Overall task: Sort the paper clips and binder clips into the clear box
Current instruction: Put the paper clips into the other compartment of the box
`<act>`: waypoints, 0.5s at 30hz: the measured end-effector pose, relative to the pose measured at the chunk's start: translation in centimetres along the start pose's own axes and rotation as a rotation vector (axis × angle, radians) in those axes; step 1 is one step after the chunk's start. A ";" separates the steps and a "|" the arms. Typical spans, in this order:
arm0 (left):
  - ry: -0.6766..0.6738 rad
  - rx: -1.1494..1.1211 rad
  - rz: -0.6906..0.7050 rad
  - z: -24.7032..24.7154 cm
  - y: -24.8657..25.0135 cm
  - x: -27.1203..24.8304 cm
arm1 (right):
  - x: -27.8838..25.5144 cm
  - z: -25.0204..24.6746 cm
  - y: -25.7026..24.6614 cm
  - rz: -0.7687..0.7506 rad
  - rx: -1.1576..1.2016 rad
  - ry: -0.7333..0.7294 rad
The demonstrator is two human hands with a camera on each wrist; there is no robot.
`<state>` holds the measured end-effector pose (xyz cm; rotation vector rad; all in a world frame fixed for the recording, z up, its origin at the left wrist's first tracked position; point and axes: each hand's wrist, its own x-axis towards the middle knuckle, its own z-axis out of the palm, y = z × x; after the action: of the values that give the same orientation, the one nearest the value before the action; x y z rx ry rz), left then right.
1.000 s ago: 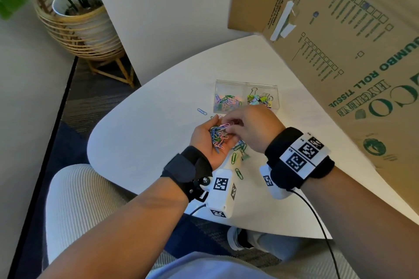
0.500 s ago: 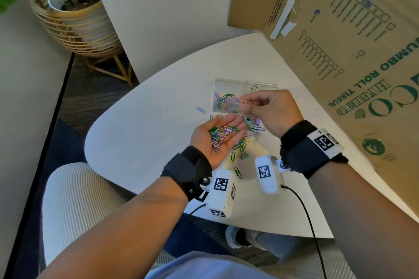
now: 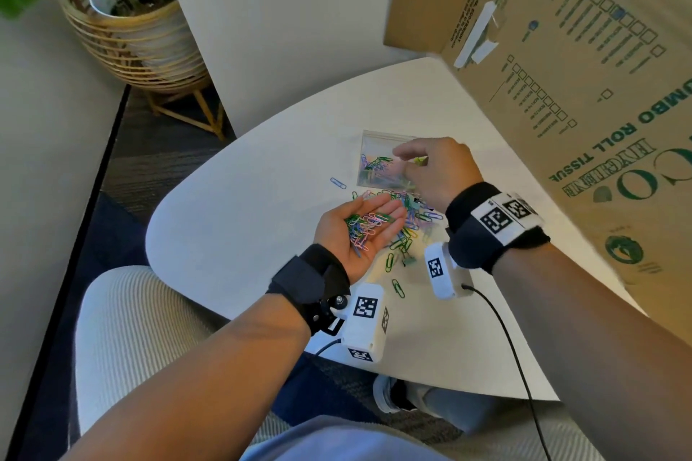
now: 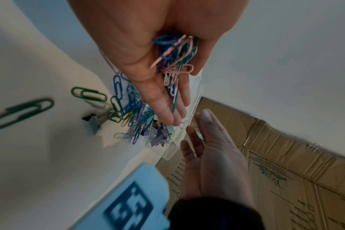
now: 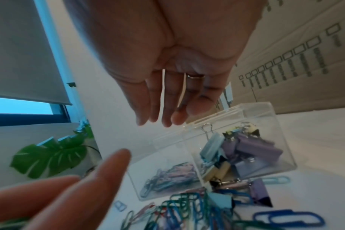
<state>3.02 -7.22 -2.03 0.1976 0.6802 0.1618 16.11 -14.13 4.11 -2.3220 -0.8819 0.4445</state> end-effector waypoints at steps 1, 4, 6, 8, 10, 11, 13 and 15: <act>-0.001 -0.007 0.004 0.0 0.1 0.1 | -0.7 0.1 -0.3 -0.034 0.009 -0.009; -0.004 -0.010 0.017 0.2 0.0 0.2 | -2.7 0.4 -0.9 -0.114 -0.092 -0.193; -0.013 -0.015 0.026 0.4 -0.1 0.3 | -3.5 0.6 -1.0 -0.146 -0.207 -0.284; -0.007 -0.019 0.029 0.6 -0.1 0.2 | -3.8 1.0 -1.0 -0.189 -0.295 -0.279; 0.006 -0.022 0.028 0.7 -0.2 0.1 | -3.9 1.5 -1.0 -0.228 -0.382 -0.249; 0.013 -0.020 0.029 0.7 -0.3 0.1 | -4.0 1.7 -1.0 -0.241 -0.417 -0.253; 0.015 -0.016 0.029 0.5 -0.3 -0.1 | -4.1 2.0 -1.0 -0.266 -0.472 -0.280; 0.005 -0.027 0.027 0.4 -0.2 -0.1 | -4.2 2.1 -0.9 -0.272 -0.489 -0.304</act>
<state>3.20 -7.50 -1.71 0.1804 0.6799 0.1971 11.58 -15.55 3.50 -2.5447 -1.5802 0.5169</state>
